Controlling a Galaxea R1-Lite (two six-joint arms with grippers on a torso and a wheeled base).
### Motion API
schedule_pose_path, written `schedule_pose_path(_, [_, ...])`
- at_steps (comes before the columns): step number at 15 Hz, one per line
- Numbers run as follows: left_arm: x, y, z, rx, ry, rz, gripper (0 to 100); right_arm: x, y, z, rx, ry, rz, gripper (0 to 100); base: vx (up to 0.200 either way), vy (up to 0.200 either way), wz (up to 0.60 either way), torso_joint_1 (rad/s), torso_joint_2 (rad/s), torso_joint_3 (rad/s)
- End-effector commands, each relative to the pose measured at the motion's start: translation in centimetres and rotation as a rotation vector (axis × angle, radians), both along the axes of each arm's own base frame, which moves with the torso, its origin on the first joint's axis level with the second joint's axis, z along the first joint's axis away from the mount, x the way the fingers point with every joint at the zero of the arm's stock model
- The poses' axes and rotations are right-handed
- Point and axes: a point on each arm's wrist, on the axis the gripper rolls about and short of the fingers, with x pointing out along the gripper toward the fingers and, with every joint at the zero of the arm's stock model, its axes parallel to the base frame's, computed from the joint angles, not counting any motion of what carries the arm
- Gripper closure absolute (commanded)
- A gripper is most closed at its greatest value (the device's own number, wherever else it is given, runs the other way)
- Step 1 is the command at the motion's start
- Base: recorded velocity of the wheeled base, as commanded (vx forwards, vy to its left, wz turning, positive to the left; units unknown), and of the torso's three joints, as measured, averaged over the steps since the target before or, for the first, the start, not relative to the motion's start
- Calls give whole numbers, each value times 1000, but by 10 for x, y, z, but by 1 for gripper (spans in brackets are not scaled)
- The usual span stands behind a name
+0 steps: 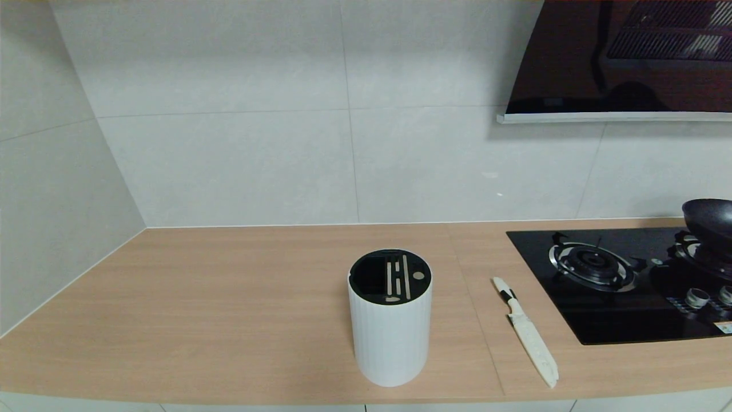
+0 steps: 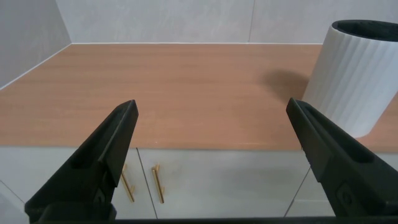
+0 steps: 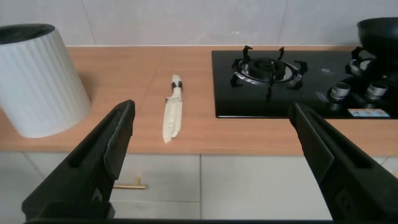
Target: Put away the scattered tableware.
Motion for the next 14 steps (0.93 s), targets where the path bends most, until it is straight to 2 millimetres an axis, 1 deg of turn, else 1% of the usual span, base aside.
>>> schedule_pose_path(1, [0, 0, 0, 0, -1, 1, 0, -6, 2, 21, 24, -25, 99, 0, 0, 0, 0, 0, 0, 0])
schedule_pose_path(2, [0, 0, 0, 0, -1, -1, 0, -1, 3, 23, 17, 32, 133, 0, 0, 0, 0, 0, 0, 0])
schedule_pose_path(5, [0, 0, 0, 0, -1, 1, 0, 23, 3, 30, 16, 228, 148, 0, 0, 0, 0, 0, 0, 0])
schedule_pose_path(7, [0, 0, 0, 0, -1, -1, 0, 48, 4, 45, 23, 363, 161, 0, 0, 0, 0, 0, 0, 0])
schedule_pose_path(8, [0, 0, 0, 0, -1, 1, 0, 64, 4, 52, 23, 439, 164, 0, 0, 0, 0, 0, 0, 0])
schedule_pose_path(9, [0, 0, 0, 0, -1, 1, 0, 74, 5, 56, 28, 476, 166, 0, 0, 0, 0, 0, 0, 0])
schedule_pose_path(10, [0, 0, 0, 0, -1, 2, 0, 93, 6, 63, 32, 544, 175, 0, 0, 0, 0, 0, 0, 0])
schedule_pose_path(12, [0, 0, 0, 0, -1, -1, 0, 116, 11, 65, 18, 609, 216, 0, 0, 0, 0, 0, 0, 0])
schedule_pose_path(13, [0, 0, 0, 0, -1, 1, 0, 128, 16, 63, 7, 637, 249, 0, 0, 0, 0, 0, 0, 0])
schedule_pose_path(14, [0, 0, 0, 0, -1, -1, 0, 147, 24, 56, -10, 689, 287, 0, 0, 0, 0, 0, 0, 0])
